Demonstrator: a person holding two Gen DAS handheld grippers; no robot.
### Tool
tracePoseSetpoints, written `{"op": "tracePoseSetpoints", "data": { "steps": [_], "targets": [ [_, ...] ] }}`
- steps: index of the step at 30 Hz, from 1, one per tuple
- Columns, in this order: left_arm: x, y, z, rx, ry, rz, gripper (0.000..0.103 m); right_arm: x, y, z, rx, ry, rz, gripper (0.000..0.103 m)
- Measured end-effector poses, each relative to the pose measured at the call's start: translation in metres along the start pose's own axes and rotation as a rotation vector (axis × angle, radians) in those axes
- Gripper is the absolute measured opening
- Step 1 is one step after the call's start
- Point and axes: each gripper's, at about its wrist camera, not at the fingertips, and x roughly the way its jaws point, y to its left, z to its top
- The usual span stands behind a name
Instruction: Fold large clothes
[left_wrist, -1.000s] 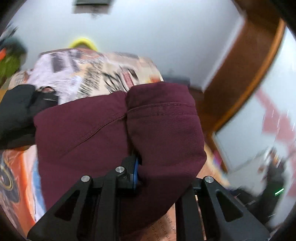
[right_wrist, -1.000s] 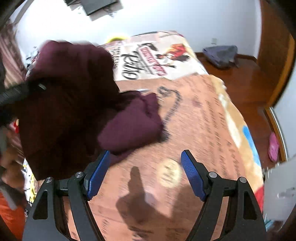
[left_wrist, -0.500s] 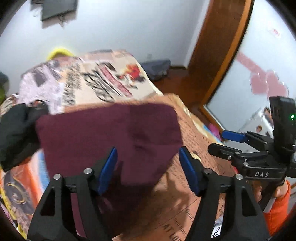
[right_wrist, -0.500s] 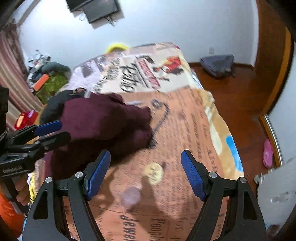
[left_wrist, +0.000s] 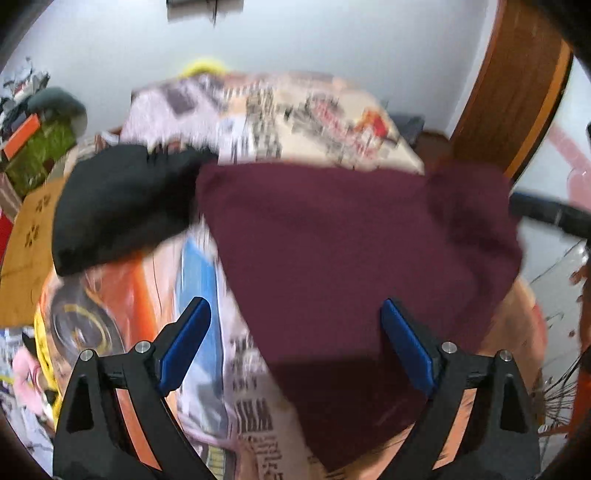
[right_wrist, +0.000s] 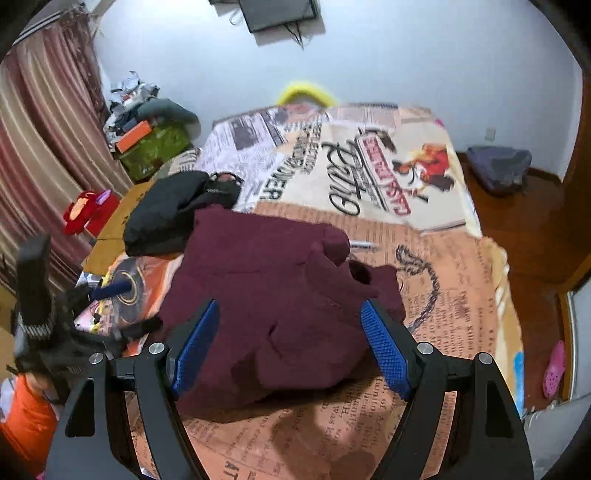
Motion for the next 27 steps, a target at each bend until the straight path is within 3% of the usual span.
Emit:
{"op": "tracePoseSetpoints", "data": {
  "steps": [3, 5, 7, 8, 11, 15, 19, 22, 27],
  "targets": [
    [0.020, 0.004, -0.021, -0.023, 0.055, -0.008, 0.096, 0.012, -0.028, -0.013, 0.094, 0.030, -0.070, 0.076],
    [0.021, 0.008, -0.034, -0.039, 0.060, -0.025, 0.103, 0.020, -0.055, -0.029, 0.172, 0.080, -0.030, 0.076],
    [0.021, 0.010, -0.042, -0.050, 0.062, -0.046, 0.103, 0.026, -0.074, -0.045, 0.215, 0.107, -0.011, 0.079],
    [0.022, 0.011, -0.046, -0.052, 0.070, -0.055, 0.103, 0.031, -0.084, -0.056, 0.215, 0.131, -0.025, 0.084],
    [0.027, 0.012, -0.056, -0.054, 0.102, -0.070, 0.103, 0.036, -0.089, -0.072, 0.191, 0.160, -0.036, 0.085],
    [0.019, 0.012, -0.054, -0.057, 0.116, -0.061, 0.103, 0.025, -0.080, -0.065, 0.163, 0.158, -0.059, 0.085],
    [-0.005, 0.011, -0.045, -0.016, 0.060, -0.001, 0.103, 0.007, -0.062, -0.046, 0.090, 0.125, -0.090, 0.085],
    [-0.030, 0.017, -0.030, -0.004, -0.016, 0.044, 0.103, -0.005, -0.052, -0.033, 0.053, 0.082, -0.058, 0.087],
    [-0.049, 0.038, -0.001, -0.069, -0.102, 0.079, 0.103, -0.003, -0.044, -0.009, 0.052, 0.066, 0.027, 0.087]
  ]
}}
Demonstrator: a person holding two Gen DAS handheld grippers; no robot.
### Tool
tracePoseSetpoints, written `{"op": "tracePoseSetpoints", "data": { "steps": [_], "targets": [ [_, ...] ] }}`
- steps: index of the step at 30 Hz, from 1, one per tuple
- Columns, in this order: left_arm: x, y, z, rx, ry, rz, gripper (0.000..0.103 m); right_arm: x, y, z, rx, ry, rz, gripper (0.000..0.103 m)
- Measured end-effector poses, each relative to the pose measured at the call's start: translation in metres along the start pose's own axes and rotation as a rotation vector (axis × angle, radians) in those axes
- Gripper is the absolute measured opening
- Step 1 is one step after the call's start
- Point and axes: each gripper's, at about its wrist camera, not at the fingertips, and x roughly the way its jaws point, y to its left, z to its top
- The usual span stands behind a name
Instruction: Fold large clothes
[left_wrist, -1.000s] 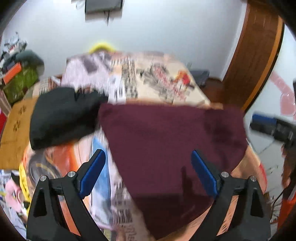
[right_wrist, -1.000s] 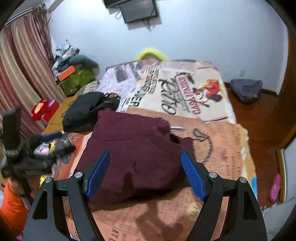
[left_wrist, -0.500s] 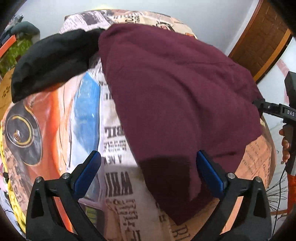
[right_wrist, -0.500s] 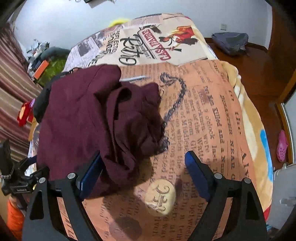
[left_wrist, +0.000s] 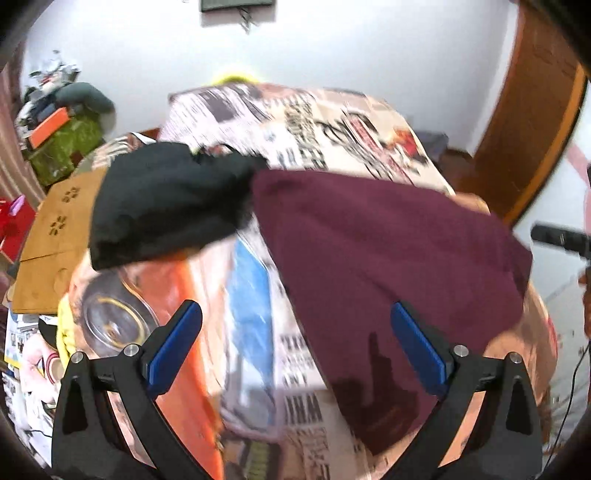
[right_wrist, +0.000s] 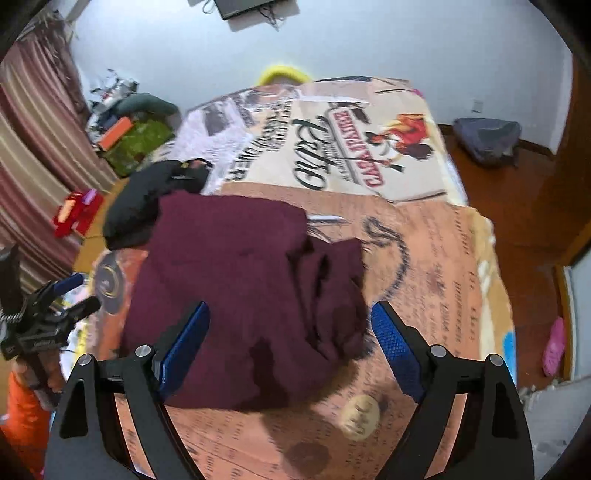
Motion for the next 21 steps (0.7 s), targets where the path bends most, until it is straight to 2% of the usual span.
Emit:
{"op": "tracePoseSetpoints", "data": {
  "steps": [2, 5, 7, 12, 15, 17, 19, 21],
  "targets": [
    [0.003, 0.009, 0.011, -0.044, -0.005, -0.005, 0.103, 0.009, -0.001, 0.006, 0.016, 0.020, 0.019, 0.087],
    [0.025, 0.020, 0.022, -0.140, 0.013, -0.094, 0.103, 0.031, -0.007, 0.011, 0.036, 0.067, 0.035, 0.087],
    [0.033, 0.021, 0.022, -0.189, 0.052, -0.145, 0.103, 0.043, -0.014, 0.011, 0.060, 0.108, 0.043, 0.087],
    [0.083, 0.023, 0.013, -0.297, 0.220, -0.282, 0.103, 0.085, -0.047, 0.003, 0.181, 0.246, 0.087, 0.088],
    [0.111, 0.023, 0.004, -0.360, 0.298, -0.357, 0.103, 0.092, -0.058, 0.000, 0.200, 0.264, 0.149, 0.097],
    [0.130, 0.024, 0.002, -0.425, 0.353, -0.430, 0.103, 0.098, -0.061, 0.001, 0.215, 0.289, 0.180, 0.099],
    [0.140, 0.022, 0.005, -0.450, 0.369, -0.456, 0.103, 0.109, -0.065, 0.001, 0.249, 0.332, 0.238, 0.101],
    [0.144, 0.015, 0.013, -0.422, 0.362, -0.455, 0.103, 0.114, -0.066, 0.005, 0.262, 0.345, 0.264, 0.102]
  ]
}}
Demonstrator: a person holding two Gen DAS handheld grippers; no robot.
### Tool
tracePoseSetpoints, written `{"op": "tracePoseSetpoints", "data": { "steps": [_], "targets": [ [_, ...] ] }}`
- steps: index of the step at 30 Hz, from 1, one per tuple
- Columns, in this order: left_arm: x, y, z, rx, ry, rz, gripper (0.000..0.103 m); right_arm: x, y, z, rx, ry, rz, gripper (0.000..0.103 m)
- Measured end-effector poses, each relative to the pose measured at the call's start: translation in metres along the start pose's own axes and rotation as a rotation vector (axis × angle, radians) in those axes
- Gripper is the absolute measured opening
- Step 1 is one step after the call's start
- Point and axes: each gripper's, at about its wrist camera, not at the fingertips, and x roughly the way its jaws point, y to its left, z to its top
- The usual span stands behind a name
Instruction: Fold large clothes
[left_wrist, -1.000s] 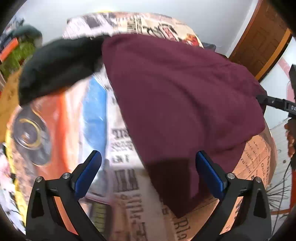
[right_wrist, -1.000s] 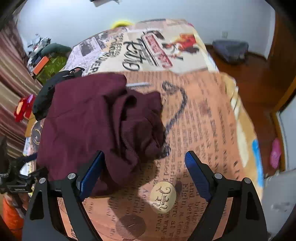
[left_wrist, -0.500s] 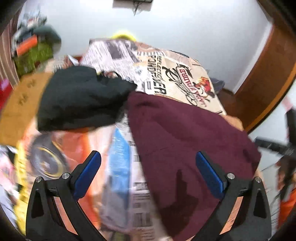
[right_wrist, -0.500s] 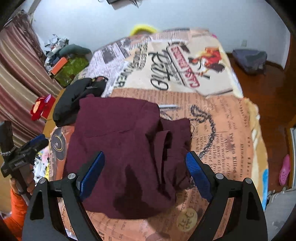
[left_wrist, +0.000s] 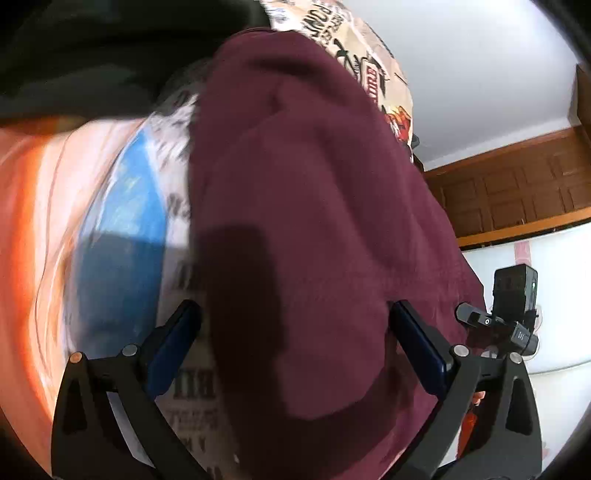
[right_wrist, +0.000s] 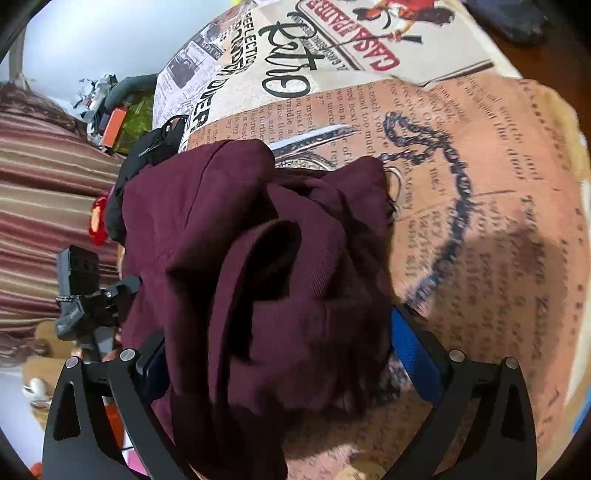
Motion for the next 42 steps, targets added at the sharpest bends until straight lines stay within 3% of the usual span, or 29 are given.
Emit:
{"op": "tracePoseSetpoints", "data": {
  "steps": [5, 8, 10, 12, 14, 18, 20, 26, 33, 38, 42],
  "targets": [
    [0.008, -0.015, 0.000, 0.049, 0.005, 0.022, 0.103, 0.005, 0.005, 0.006, -0.018, 0.020, 0.022, 0.102],
    [0.003, -0.017, -0.004, 0.055, -0.001, 0.009, 0.099, 0.006, 0.002, 0.006, 0.004, 0.013, 0.050, 0.095],
    [-0.005, -0.017, -0.009, 0.058, -0.012, 0.000, 0.086, 0.003, 0.000, 0.003, 0.010, 0.011, 0.053, 0.088],
    [-0.014, -0.017, -0.012, 0.059, -0.022, -0.020, 0.074, -0.001, 0.002, 0.000, -0.001, 0.001, 0.056, 0.072],
    [-0.023, -0.021, -0.016, 0.064, -0.032, -0.033, 0.059, -0.006, 0.006, -0.004, -0.011, -0.014, 0.052, 0.063],
    [-0.048, -0.036, -0.020, 0.128, -0.063, -0.026, 0.043, -0.019, 0.026, -0.016, -0.054, -0.044, 0.032, 0.045],
    [-0.063, -0.049, -0.025, 0.162, -0.084, -0.029, 0.035, -0.024, 0.039, -0.020, -0.083, -0.054, 0.021, 0.041],
    [-0.122, -0.064, -0.028, 0.210, -0.176, -0.034, 0.033, -0.046, 0.082, -0.021, -0.143, -0.121, 0.019, 0.039],
    [-0.220, -0.074, -0.006, 0.280, -0.348, -0.013, 0.034, -0.071, 0.169, -0.004, -0.283, -0.251, 0.047, 0.039],
    [-0.290, -0.061, 0.026, 0.306, -0.462, 0.026, 0.034, -0.065, 0.235, 0.024, -0.377, -0.311, 0.083, 0.040],
    [-0.321, -0.038, 0.066, 0.288, -0.506, 0.053, 0.034, -0.042, 0.279, 0.049, -0.413, -0.327, 0.119, 0.040]
  ]
}}
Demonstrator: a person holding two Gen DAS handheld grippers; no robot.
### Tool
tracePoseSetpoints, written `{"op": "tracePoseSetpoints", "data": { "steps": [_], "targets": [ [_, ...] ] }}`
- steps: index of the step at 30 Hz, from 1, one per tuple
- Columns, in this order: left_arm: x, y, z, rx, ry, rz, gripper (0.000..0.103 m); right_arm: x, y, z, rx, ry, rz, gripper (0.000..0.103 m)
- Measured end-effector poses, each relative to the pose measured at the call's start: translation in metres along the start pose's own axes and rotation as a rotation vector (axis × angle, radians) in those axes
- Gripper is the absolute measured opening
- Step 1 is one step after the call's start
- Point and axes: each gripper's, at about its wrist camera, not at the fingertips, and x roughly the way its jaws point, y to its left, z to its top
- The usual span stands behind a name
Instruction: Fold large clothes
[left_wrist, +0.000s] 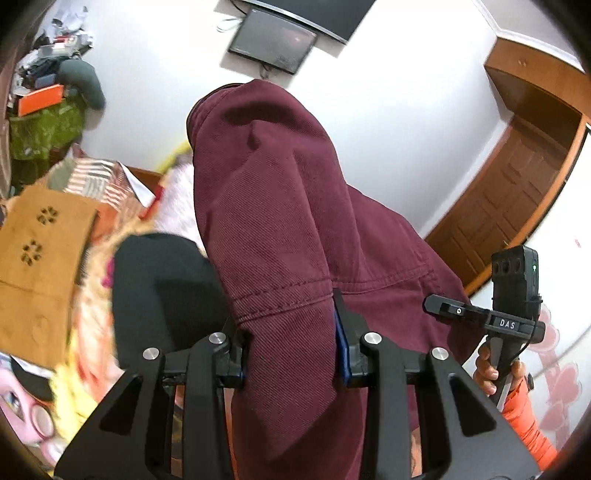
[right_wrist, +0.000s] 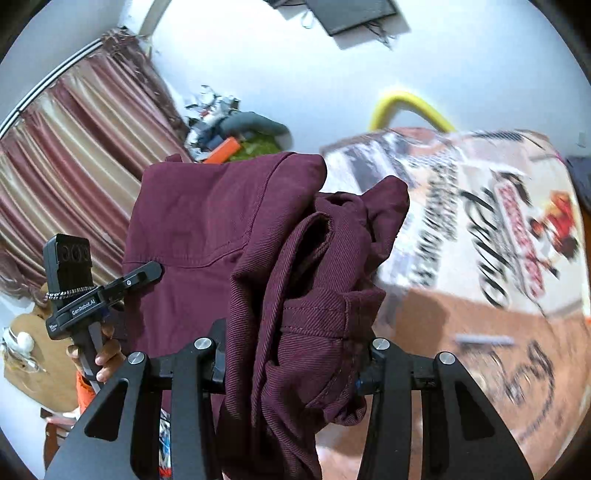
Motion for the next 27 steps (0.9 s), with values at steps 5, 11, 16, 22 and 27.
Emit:
{"op": "tracePoseSetpoints", "data": {
  "steps": [5, 11, 16, 22, 27],
  "targets": [
    [0.015, 0.060, 0.029, -0.029, 0.003, 0.045, 0.036, 0.063, 0.012, 0.025, -0.001, -0.002, 0.039, 0.040],
    [0.104, 0.150, 0.030, -0.141, 0.100, 0.105, 0.039, 0.145, -0.011, 0.025, 0.067, 0.048, 0.013, 0.040],
    [0.190, 0.214, -0.009, -0.250, 0.245, 0.200, 0.057, 0.225, -0.075, -0.001, 0.195, 0.169, -0.072, 0.045],
    [0.191, 0.228, -0.022, -0.302, 0.234, 0.139, 0.065, 0.223, -0.100, -0.012, 0.223, 0.188, -0.016, 0.051],
    [0.155, 0.203, -0.035, -0.251, 0.205, 0.192, 0.067, 0.198, -0.078, -0.023, 0.110, 0.187, -0.151, 0.059]
  ]
}}
